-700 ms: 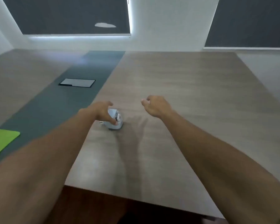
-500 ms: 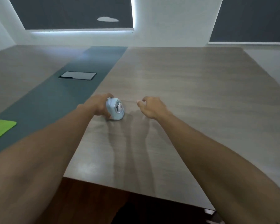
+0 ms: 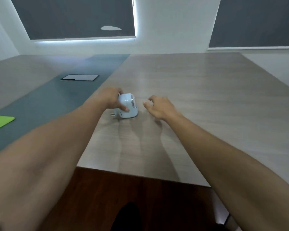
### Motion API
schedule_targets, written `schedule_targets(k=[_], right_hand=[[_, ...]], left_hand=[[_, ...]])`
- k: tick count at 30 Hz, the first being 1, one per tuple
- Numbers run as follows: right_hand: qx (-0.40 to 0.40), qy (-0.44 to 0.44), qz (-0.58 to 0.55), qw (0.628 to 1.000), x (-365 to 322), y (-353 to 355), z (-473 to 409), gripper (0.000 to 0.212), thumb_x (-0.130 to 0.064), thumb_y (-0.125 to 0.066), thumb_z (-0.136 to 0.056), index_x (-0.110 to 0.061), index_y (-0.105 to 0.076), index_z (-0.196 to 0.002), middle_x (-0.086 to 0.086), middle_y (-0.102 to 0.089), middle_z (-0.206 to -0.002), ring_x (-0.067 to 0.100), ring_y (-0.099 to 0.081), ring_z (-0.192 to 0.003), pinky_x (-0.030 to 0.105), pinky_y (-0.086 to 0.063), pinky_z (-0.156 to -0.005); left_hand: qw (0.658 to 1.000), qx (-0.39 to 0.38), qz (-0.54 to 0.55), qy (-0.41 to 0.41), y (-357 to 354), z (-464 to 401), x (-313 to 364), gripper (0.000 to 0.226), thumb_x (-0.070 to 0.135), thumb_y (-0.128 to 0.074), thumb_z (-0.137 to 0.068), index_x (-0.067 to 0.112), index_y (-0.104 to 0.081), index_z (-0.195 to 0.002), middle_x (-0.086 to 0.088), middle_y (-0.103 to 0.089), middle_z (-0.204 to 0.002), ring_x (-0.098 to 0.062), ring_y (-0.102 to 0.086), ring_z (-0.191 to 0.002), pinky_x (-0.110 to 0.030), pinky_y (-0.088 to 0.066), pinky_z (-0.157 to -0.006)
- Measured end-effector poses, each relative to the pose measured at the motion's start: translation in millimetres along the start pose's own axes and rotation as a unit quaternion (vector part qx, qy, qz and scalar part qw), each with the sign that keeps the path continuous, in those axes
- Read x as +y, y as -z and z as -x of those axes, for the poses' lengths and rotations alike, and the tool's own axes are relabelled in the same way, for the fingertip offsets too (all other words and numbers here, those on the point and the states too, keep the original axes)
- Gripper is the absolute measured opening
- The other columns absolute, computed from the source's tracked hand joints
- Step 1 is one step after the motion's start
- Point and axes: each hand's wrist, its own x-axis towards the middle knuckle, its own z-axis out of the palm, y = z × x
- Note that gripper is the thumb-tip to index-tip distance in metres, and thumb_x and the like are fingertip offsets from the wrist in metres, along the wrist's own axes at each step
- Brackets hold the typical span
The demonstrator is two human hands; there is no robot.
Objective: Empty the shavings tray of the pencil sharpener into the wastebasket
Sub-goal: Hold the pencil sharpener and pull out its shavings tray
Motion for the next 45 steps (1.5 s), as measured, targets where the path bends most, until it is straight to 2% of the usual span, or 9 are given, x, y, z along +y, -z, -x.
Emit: schedule_targets(k=[13,19,25,30,34,37,40,43,45], right_hand=[[0.054,-0.012,-0.022,0.998,61,28,89,0.067,-0.044,-0.069,-0.085,-0.019,-0.049,-0.144,0.005,-0.061,-0.139,0.024,-0.056,-0.128,0.037,-0.046,-0.104],[0.089,-0.032,-0.082,0.992,79,31,111,0.064,-0.031,-0.073,-0.082,-0.017,-0.052,-0.141,0.004,-0.066,-0.129,0.021,-0.062,-0.114,0.026,-0.045,-0.090],[0.069,-0.040,-0.212,0.974,80,42,120,0.054,-0.025,-0.065,-0.082,-0.016,-0.057,-0.134,-0.001,-0.073,-0.114,0.014,-0.065,-0.104,0.024,-0.044,-0.086],[0.047,-0.019,-0.226,0.973,65,37,117,0.054,-0.030,-0.066,-0.083,-0.017,-0.056,-0.134,0.001,-0.071,-0.123,0.015,-0.064,-0.110,0.026,-0.047,-0.087],[0.036,-0.014,-0.225,0.974,57,31,113,0.071,-0.045,-0.076,-0.076,-0.018,-0.053,-0.137,-0.001,-0.063,-0.131,0.012,-0.058,-0.109,0.022,-0.044,-0.080],[0.021,0.002,-0.201,0.979,55,30,112,0.087,-0.048,-0.085,-0.067,-0.020,-0.051,-0.141,-0.003,-0.061,-0.135,0.015,-0.059,-0.120,0.030,-0.050,-0.096],[0.022,0.007,-0.174,0.984,58,27,111,0.093,-0.040,-0.090,-0.060,-0.022,-0.048,-0.142,-0.002,-0.064,-0.124,0.019,-0.061,-0.114,0.031,-0.052,-0.091],[0.025,-0.042,-0.096,0.994,63,20,112,0.108,-0.047,-0.092,-0.051,-0.020,-0.041,-0.142,-0.001,-0.062,-0.116,0.018,-0.059,-0.102,0.032,-0.050,-0.083],[0.030,-0.080,-0.055,0.995,70,14,112,0.098,-0.049,-0.090,-0.049,-0.021,-0.045,-0.131,-0.001,-0.062,-0.110,0.019,-0.061,-0.098,0.035,-0.052,-0.080]], left_hand=[[0.995,0.053,-0.067,-0.058,-34,55,101,0.076,0.072,-0.074,-0.050,0.014,-0.058,-0.096,-0.003,-0.061,-0.088,-0.023,-0.055,-0.080,-0.032,-0.039,-0.064],[0.997,0.056,-0.026,-0.035,-44,68,131,0.074,0.087,-0.052,-0.054,0.015,-0.048,-0.068,0.000,-0.055,-0.066,-0.017,-0.051,-0.062,-0.029,-0.033,-0.051],[0.996,0.066,0.050,0.014,-42,69,138,0.063,0.069,-0.034,-0.081,0.012,-0.060,-0.089,-0.007,-0.059,-0.081,-0.029,-0.059,-0.084,-0.034,-0.041,-0.071],[0.992,0.045,0.119,0.025,-38,78,138,0.053,0.055,-0.036,-0.084,0.008,-0.061,-0.078,-0.008,-0.068,-0.064,-0.024,-0.067,-0.065,-0.028,-0.040,-0.056],[0.980,0.019,0.195,0.036,-36,83,136,0.044,0.047,-0.033,-0.087,0.009,-0.054,-0.085,-0.012,-0.073,-0.067,-0.025,-0.071,-0.066,-0.026,-0.037,-0.052],[0.976,-0.009,0.215,0.030,-34,85,132,0.039,0.040,-0.032,-0.085,0.007,-0.048,-0.097,-0.011,-0.074,-0.065,-0.025,-0.072,-0.068,-0.031,-0.048,-0.066],[0.978,-0.043,0.201,0.022,-33,84,119,0.032,0.030,-0.038,-0.079,0.006,-0.050,-0.097,-0.004,-0.075,-0.066,-0.023,-0.073,-0.068,-0.040,-0.052,-0.076],[0.987,0.017,0.151,-0.046,-33,78,108,0.035,0.019,-0.052,-0.075,0.016,-0.058,-0.109,-0.004,-0.074,-0.090,-0.022,-0.070,-0.083,-0.033,-0.054,-0.072],[0.983,0.022,0.116,-0.140,-32,75,107,0.054,0.010,-0.063,-0.073,0.025,-0.054,-0.125,-0.005,-0.063,-0.120,-0.023,-0.060,-0.103,-0.028,-0.045,-0.082]])
